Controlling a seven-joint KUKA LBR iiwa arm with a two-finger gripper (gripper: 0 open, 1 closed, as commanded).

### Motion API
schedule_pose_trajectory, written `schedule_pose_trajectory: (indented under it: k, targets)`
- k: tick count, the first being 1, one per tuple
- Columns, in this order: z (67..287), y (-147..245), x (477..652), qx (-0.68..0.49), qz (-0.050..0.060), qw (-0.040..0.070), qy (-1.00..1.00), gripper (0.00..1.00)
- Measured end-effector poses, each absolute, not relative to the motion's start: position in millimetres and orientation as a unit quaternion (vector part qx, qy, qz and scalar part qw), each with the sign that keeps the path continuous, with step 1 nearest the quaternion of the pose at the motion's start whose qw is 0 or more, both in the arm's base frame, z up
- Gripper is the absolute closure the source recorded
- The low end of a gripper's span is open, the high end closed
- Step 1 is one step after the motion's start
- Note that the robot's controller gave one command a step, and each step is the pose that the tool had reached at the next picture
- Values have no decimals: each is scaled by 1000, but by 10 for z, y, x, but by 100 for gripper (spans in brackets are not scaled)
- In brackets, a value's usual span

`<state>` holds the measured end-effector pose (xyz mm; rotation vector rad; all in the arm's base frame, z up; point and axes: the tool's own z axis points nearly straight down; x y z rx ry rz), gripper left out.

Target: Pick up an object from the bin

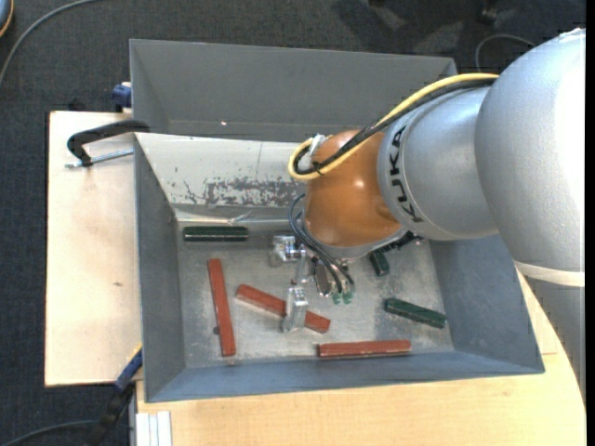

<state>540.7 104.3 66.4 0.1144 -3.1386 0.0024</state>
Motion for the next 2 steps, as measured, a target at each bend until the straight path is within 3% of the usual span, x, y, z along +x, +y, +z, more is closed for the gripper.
schedule_pose_trajectory:
  k: [1, 2]
  targets:
    - [707, 1075, 5406, 37, -1, -1, -999, 100]
    - [2125, 1115, 5316, 43, -2, -7, -999, 100]
